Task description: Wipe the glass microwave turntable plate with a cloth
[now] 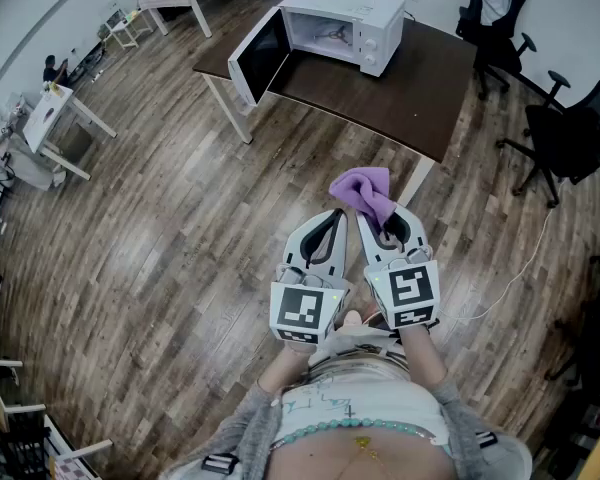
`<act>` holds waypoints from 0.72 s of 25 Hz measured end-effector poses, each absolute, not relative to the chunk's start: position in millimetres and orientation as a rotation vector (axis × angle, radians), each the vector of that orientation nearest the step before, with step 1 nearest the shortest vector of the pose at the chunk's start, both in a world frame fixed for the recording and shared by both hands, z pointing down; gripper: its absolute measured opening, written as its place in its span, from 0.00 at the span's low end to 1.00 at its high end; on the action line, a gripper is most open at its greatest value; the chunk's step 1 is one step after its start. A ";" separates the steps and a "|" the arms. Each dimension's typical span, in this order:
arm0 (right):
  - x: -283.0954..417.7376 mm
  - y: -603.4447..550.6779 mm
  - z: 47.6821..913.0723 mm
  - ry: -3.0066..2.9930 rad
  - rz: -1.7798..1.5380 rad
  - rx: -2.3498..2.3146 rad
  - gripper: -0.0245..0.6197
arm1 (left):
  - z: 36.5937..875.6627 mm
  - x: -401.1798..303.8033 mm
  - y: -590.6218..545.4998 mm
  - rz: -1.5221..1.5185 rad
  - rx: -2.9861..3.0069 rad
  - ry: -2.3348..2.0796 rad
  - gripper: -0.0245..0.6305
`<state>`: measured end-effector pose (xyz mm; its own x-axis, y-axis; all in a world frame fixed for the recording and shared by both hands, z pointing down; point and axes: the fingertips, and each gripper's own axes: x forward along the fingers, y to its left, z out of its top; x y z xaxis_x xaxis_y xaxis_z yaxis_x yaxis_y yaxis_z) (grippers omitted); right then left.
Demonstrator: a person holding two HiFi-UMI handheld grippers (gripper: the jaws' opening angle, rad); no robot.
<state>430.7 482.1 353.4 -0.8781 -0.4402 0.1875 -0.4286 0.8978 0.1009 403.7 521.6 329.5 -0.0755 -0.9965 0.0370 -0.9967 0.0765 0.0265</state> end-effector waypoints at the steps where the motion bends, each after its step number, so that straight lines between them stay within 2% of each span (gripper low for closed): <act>1: 432.2 482.5 353.7 -2.863 -0.076 0.654 0.21 | 330.9 404.6 521.6 0.008 2.094 -2.267 0.05; 18: 468.0 483.6 383.1 -2.859 -0.004 0.546 0.21 | 350.8 428.8 529.9 0.048 2.029 -2.244 0.05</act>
